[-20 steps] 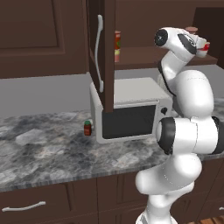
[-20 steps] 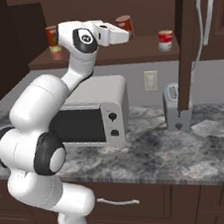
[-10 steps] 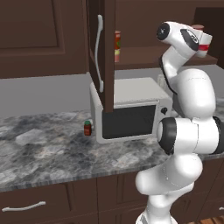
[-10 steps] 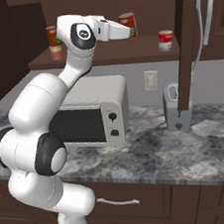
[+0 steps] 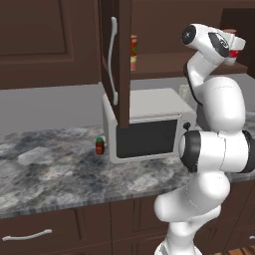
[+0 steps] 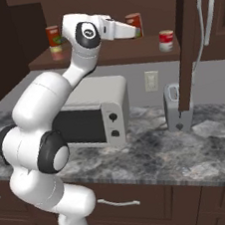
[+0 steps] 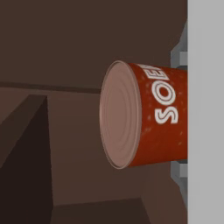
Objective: Stack two cans on top of the other two cans in the cabinet.
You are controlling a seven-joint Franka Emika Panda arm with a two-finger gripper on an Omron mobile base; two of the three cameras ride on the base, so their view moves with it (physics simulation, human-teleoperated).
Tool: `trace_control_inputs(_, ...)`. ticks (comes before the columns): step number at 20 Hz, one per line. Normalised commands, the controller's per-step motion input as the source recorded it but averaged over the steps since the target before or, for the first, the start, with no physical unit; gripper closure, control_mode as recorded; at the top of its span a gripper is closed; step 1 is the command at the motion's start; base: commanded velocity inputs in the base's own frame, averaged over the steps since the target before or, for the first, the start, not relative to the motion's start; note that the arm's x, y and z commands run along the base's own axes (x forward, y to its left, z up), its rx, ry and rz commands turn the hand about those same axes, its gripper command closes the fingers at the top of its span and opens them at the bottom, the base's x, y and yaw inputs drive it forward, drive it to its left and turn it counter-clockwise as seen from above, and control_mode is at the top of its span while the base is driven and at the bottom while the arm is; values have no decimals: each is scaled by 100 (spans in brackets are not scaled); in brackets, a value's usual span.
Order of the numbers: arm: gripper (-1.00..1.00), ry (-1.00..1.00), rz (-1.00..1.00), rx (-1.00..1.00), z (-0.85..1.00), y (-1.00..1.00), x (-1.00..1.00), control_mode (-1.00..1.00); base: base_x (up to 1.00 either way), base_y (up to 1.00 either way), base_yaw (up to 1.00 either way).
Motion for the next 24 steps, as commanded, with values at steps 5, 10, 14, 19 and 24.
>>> trace_control_inputs(5, 100, 4, 0, 3, 2, -21, 5, -100, 0, 0, 0)
trace_control_inputs(10, 100, 0, 0, 1, 0, -24, 6, -100, 0, 0, 0)
trace_control_inputs(14, 100, -1, 0, 5, 0, -21, 5, -100, 0, 0, 0)
trace_control_inputs(19, 100, 0, 0, 6, 0, -14, 16, -100, 0, 0, 0)
trace_control_inputs(24, 100, -1, 0, 1, 4, -17, 17, -100, 0, 0, 0)
